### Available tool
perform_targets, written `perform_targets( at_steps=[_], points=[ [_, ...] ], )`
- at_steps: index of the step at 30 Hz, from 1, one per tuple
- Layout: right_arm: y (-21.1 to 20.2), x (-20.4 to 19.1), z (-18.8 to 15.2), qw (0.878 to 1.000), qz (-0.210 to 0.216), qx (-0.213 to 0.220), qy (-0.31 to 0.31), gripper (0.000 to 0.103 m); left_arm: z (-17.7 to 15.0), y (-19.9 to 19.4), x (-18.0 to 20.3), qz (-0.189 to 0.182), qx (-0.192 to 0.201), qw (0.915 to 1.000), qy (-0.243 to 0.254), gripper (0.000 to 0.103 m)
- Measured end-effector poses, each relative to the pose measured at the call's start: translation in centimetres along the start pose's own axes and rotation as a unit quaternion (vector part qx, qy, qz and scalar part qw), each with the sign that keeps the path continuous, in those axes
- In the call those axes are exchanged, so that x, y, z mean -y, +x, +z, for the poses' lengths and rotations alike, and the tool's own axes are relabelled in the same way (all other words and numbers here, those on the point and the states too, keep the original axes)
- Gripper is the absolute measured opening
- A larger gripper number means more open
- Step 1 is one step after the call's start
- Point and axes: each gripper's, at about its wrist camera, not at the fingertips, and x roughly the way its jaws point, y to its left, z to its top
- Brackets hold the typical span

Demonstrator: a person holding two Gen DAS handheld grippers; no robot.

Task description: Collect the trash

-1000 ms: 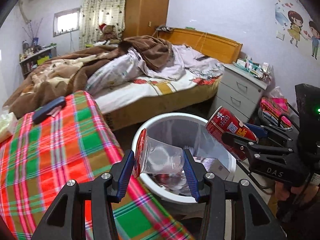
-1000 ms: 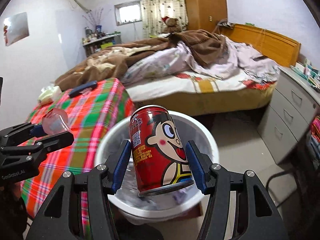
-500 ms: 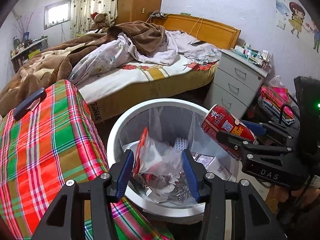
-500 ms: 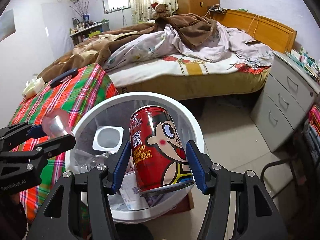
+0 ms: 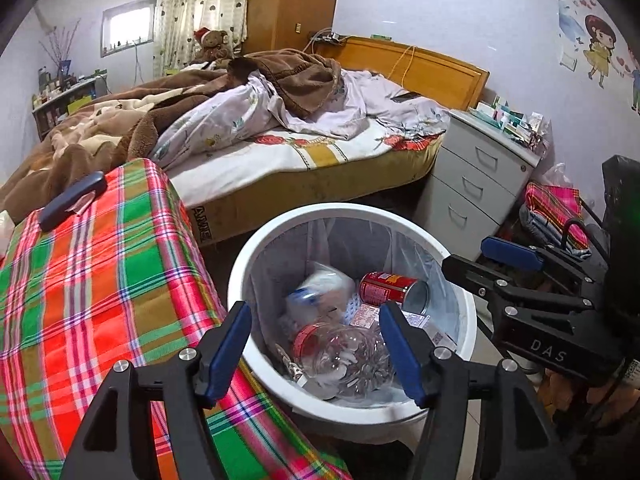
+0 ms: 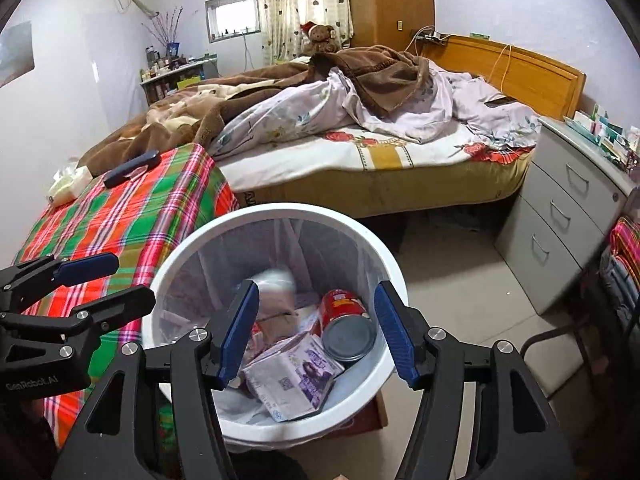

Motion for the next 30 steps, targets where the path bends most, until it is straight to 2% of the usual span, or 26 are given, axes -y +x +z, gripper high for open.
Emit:
perform_targets(
  at_steps=[10, 16, 22, 24, 27, 30],
  points=[
    [-2.3, -1.7, -0.1, 0.999, 0.004, 0.033, -0.009, 0.062, -1.8, -4.1, -0.8, 0.031, 0.027, 0.9991, -0.013, 0.066],
    [-4.2, -3.2, -1.1, 0.998, 0.009, 0.059, -0.011, 0.062, -3.7, -7.4, -1.6, 0.059, 0.05, 0.9963, -0.038, 0.066],
    [-5.4, -5.5, -2.9, 0.997, 0.022, 0.073, -0.016, 0.062, -6.8, -10.3, -2.0, 0.118, 0.059, 0.9902, -0.046, 0.066],
    [-5.6, -6.3, -3.4, 0.996, 0.025, 0.077, -0.023, 0.062, -7.8, -11.1, -2.1, 0.128, 0.06, 0.9888, -0.048, 0.066],
    [-6.3, -7.3, -4.0, 0.995, 0.019, 0.092, -0.034, 0.062, -9.2, -12.5, -2.0, 0.164, 0.073, 0.9828, -0.044, 0.066],
    [-6.5, -7.9, -4.4, 0.995, 0.034, 0.087, -0.033, 0.062, -10.4, -13.6, -2.3, 0.166, 0.074, 0.982, -0.053, 0.066]
  ],
)
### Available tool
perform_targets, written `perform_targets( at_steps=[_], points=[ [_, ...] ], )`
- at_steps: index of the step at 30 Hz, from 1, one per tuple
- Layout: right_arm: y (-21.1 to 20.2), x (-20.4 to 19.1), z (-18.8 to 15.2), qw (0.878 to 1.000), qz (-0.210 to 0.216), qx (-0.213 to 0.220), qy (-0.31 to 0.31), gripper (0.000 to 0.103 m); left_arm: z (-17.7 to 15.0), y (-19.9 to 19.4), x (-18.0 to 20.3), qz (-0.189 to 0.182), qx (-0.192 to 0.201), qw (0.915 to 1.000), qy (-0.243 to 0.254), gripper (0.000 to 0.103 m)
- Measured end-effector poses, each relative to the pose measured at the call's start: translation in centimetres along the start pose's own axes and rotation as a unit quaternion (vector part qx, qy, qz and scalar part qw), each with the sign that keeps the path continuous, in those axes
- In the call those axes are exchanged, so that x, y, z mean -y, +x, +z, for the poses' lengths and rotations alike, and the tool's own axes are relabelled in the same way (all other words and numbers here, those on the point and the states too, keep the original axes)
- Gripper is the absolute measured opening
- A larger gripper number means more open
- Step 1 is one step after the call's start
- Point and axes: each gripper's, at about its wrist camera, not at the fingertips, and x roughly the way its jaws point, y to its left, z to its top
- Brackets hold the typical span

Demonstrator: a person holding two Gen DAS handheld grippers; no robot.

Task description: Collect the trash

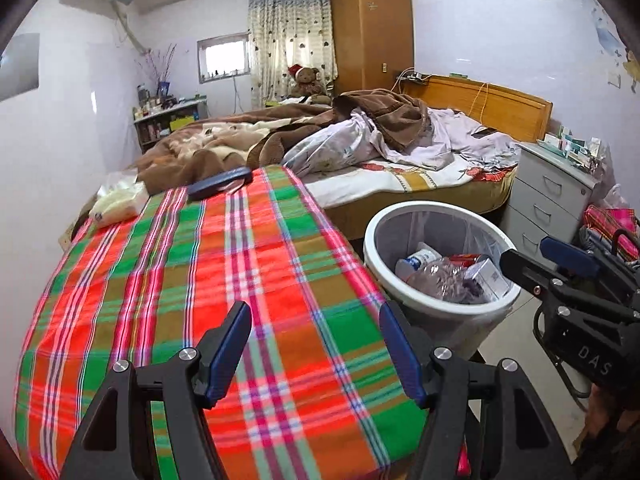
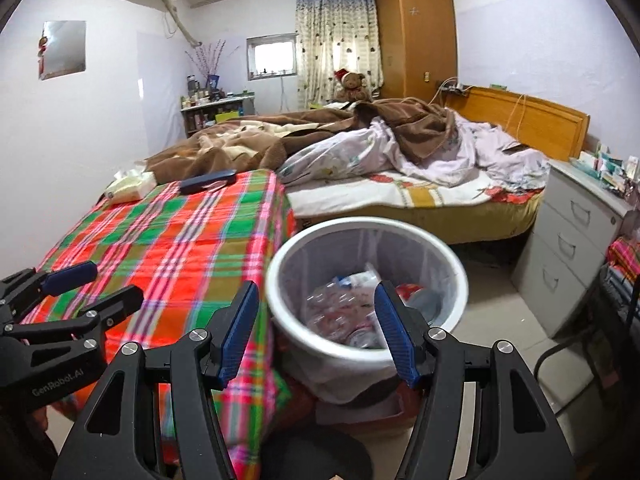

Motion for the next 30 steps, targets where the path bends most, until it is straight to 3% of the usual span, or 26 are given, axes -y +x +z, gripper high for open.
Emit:
perform_targets(
  at_steps=[10, 30],
  points=[
    [-0.5, -1.9, -1.5, 1.0, 0.012, 0.006, -0.003, 0.062, -2.9, -2.1, -2.3, 0.011, 0.009, 0.999, -0.042, 0.066],
    [-1.1, -2.7, -2.3, 1.0, 0.0, 0.013, -0.003, 0.062, -3.5, -3.1, -1.6, 0.013, 0.021, 0.9988, -0.041, 0.066]
  ],
)
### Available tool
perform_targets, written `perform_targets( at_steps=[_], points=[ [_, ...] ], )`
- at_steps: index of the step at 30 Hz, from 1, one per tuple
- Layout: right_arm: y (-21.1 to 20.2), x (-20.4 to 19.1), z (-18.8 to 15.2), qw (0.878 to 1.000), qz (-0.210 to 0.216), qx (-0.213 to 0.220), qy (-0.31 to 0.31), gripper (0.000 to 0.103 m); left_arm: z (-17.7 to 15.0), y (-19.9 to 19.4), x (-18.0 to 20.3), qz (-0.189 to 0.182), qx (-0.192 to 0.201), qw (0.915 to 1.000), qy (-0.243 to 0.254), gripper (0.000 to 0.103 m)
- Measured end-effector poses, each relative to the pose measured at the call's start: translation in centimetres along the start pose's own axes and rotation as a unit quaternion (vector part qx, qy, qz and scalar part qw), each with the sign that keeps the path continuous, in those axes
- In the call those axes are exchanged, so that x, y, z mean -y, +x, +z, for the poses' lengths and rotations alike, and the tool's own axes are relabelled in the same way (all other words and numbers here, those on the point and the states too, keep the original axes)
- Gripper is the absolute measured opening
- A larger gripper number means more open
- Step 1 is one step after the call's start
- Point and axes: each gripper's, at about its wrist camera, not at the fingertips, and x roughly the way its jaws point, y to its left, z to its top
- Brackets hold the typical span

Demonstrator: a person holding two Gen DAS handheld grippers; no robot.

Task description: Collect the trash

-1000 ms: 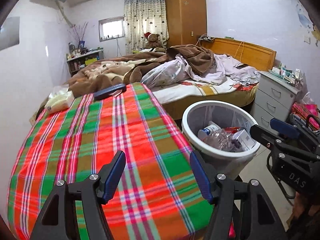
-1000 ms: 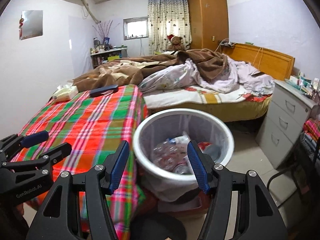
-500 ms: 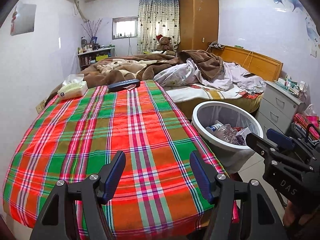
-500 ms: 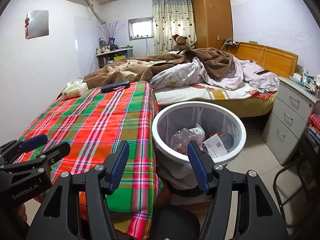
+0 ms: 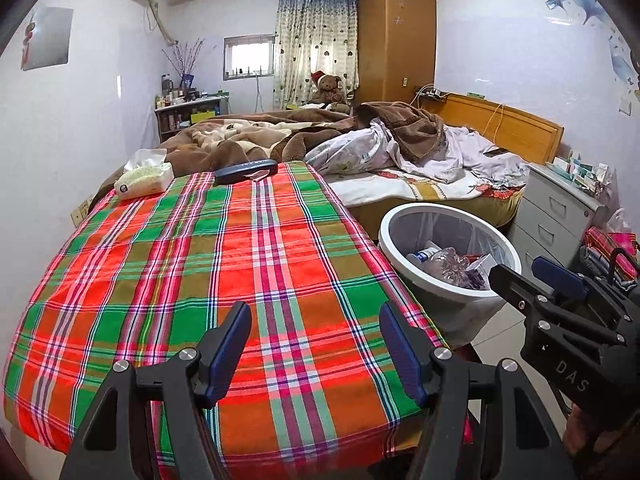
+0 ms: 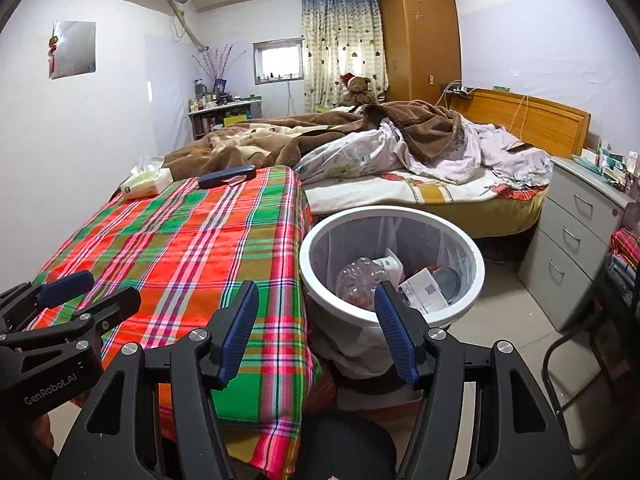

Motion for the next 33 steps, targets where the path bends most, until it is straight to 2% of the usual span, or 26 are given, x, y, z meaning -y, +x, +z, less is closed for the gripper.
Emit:
perform_targets(
  at_steps=[33],
  points=[
    [-0.51, 0.11, 0.22, 1.0, 0.003, 0.006, -0.005, 0.062, -0.19, -0.38, -0.26, -0.001, 0.004, 1.0, -0.004, 0.066]
  ],
)
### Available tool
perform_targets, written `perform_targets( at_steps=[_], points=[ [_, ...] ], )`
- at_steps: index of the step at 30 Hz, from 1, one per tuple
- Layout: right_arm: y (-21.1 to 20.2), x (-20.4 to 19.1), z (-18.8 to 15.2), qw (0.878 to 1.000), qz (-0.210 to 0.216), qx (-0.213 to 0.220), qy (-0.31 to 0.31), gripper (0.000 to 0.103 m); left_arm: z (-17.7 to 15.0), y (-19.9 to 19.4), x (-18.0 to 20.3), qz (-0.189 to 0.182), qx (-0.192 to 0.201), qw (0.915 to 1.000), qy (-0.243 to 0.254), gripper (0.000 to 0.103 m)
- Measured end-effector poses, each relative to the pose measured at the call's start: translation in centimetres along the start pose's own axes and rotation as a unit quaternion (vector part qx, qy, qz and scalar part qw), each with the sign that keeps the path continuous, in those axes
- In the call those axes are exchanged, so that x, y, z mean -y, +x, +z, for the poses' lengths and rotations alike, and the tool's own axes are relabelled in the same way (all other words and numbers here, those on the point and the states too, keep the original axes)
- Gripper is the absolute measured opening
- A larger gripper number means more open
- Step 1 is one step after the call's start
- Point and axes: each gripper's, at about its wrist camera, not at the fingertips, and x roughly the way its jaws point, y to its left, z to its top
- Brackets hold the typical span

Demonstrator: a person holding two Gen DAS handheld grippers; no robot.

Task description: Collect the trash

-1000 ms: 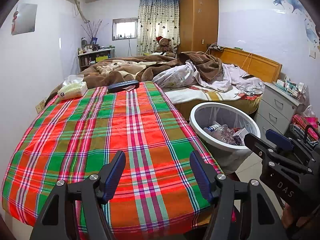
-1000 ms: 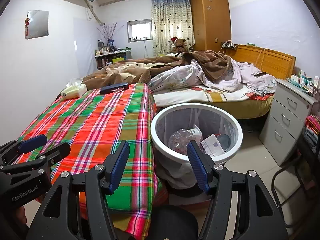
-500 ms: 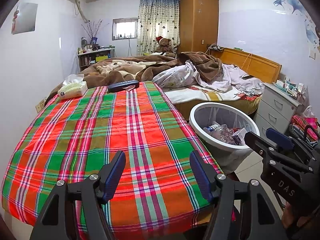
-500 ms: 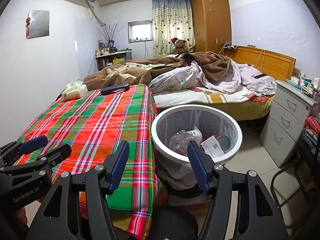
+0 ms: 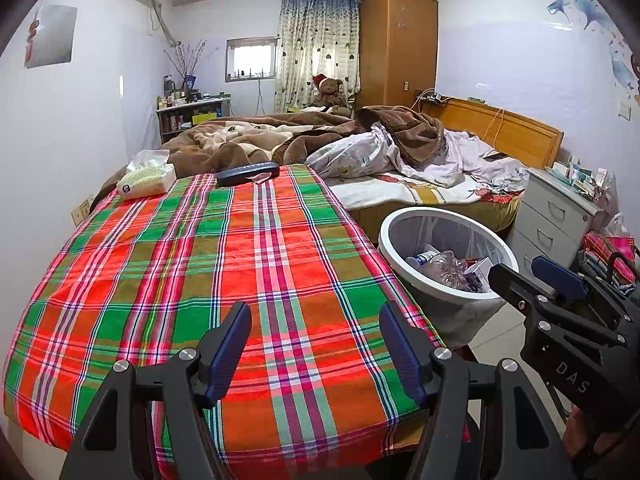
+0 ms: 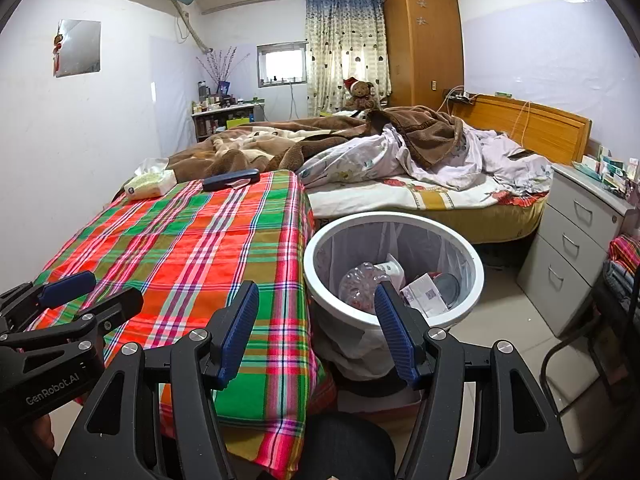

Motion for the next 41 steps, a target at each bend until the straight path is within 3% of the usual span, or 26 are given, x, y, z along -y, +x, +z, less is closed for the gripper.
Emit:
perform_targets(
  at_steps=[41],
  points=[
    [0.01, -0.29, -0.06, 1.0, 0.001, 0.002, -0.001, 0.062, 0.0, -0.22, 0.14, -0.006, 0.0, 1.0, 0.001, 0.066]
  ],
)
